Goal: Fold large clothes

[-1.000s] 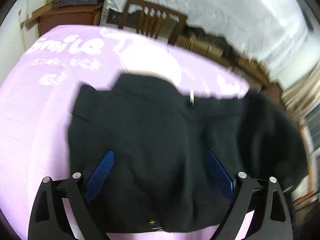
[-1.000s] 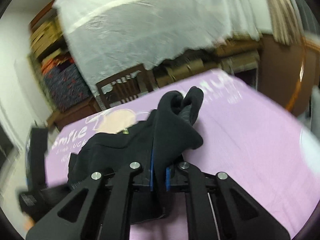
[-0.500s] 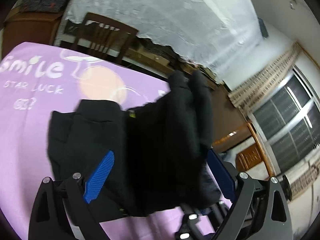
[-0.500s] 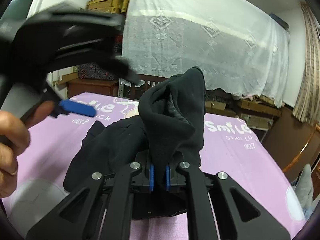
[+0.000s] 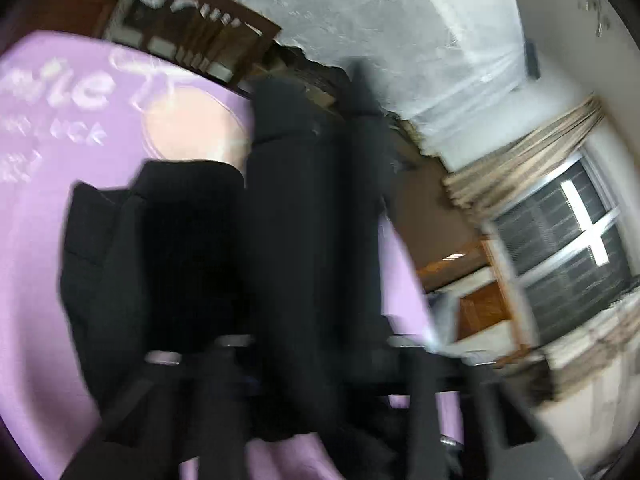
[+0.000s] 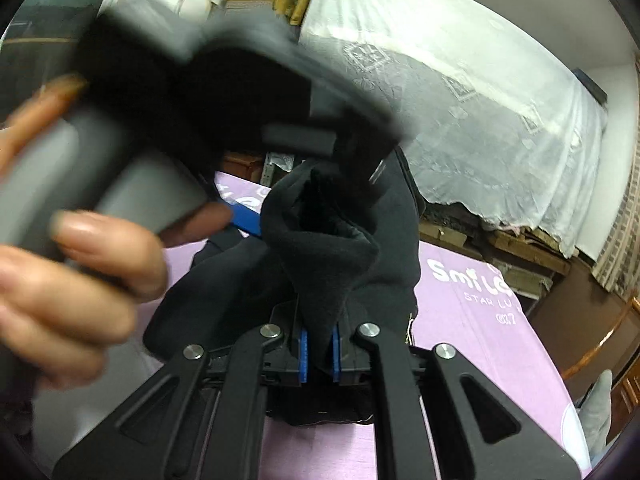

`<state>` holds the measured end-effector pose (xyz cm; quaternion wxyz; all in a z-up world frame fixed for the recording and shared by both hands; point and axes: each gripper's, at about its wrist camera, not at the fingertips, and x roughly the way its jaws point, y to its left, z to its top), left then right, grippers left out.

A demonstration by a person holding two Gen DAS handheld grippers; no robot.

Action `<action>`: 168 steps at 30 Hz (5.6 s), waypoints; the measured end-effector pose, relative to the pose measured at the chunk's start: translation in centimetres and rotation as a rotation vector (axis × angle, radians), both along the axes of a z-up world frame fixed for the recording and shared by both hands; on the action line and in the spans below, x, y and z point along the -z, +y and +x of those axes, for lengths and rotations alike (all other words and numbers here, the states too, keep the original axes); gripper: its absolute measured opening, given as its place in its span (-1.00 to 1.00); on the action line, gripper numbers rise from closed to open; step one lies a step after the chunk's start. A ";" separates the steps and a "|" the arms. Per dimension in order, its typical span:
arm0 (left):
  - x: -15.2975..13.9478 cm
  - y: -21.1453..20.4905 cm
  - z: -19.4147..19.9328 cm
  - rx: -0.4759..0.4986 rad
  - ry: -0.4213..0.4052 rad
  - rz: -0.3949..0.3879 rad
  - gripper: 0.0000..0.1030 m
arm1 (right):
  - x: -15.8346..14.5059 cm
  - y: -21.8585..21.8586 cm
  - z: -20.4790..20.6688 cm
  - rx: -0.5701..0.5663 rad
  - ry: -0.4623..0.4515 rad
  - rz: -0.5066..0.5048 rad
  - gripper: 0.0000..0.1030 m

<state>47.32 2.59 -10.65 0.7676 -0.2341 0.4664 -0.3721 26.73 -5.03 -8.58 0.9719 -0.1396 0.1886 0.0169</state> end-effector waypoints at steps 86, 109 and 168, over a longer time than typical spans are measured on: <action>5.2 5.9 2.7 -0.304 0.001 0.553 0.81 | 0.4 -5.7 10.4 -0.352 0.479 0.503 -0.88; 4.8 10.8 1.6 -0.291 0.097 0.185 0.89 | -1.3 -12.5 9.9 -0.357 0.379 0.766 0.64; 7.1 8.0 -0.1 -0.199 0.074 0.049 0.93 | 6.5 -9.7 18.8 -0.373 0.703 0.867 0.91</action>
